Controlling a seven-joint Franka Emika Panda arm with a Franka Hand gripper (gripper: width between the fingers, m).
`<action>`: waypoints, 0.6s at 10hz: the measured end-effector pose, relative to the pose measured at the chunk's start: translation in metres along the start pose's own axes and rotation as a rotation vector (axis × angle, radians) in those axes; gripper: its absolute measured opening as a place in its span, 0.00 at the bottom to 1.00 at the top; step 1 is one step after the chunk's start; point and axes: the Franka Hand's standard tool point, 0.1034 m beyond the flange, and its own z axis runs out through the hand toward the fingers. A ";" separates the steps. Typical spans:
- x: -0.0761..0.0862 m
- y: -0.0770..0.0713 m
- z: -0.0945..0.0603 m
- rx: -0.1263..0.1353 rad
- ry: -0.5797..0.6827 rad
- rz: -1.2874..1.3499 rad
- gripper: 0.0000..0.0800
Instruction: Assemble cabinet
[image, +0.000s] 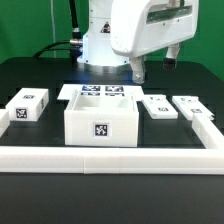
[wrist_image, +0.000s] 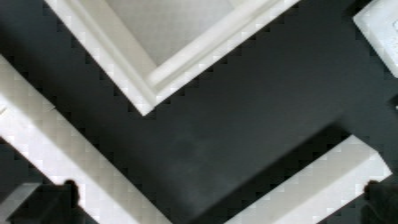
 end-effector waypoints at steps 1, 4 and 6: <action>0.000 0.000 0.000 0.000 0.000 0.000 1.00; 0.000 0.000 0.000 0.000 0.000 0.000 1.00; 0.000 0.000 0.000 0.000 0.000 0.000 1.00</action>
Offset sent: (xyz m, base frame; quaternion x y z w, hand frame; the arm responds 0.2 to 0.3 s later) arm 0.0000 0.0000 0.0000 0.0000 0.0000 0.0000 1.0000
